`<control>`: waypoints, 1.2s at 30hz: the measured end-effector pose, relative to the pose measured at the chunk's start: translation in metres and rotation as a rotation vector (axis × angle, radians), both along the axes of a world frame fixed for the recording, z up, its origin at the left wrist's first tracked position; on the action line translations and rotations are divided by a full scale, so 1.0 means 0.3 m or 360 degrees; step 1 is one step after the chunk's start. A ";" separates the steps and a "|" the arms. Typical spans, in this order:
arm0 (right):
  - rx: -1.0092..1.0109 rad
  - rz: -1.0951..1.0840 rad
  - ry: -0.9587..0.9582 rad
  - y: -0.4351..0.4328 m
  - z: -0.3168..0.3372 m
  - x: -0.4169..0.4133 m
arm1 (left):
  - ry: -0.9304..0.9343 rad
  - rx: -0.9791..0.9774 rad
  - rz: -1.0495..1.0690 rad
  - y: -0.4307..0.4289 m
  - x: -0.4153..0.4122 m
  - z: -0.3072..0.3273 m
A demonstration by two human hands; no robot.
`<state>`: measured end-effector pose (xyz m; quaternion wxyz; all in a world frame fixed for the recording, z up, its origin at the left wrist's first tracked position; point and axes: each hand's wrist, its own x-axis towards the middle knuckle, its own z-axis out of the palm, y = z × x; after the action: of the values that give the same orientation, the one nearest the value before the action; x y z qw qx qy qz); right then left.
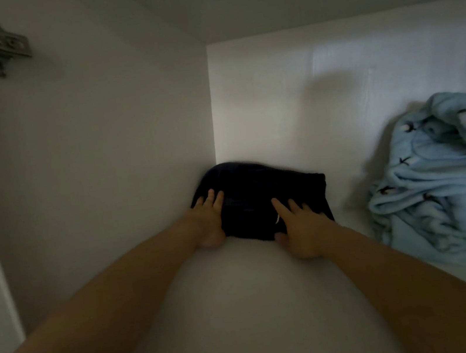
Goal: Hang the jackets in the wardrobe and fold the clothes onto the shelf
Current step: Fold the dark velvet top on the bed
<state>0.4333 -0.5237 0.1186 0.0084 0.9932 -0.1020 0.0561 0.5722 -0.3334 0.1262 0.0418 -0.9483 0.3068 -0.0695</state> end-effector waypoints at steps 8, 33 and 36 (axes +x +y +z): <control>0.0223 0.0121 -0.0587 0.048 0.122 -0.220 | -0.0061 -0.0435 -0.0248 0.023 -0.332 0.147; 0.0182 -0.0772 -0.1167 0.243 0.018 -1.305 | 0.0121 -0.1398 -0.1231 -0.076 -1.217 -0.056; 0.0256 -0.1162 -0.1272 0.336 -0.054 -1.474 | 0.0269 -0.1394 -0.1678 -0.107 -1.331 -0.083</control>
<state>-0.0090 -0.4228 0.1025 -0.0882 0.7921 -0.4392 0.4147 0.1730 -0.3655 0.1014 -0.4085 -0.6042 0.6729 -0.1240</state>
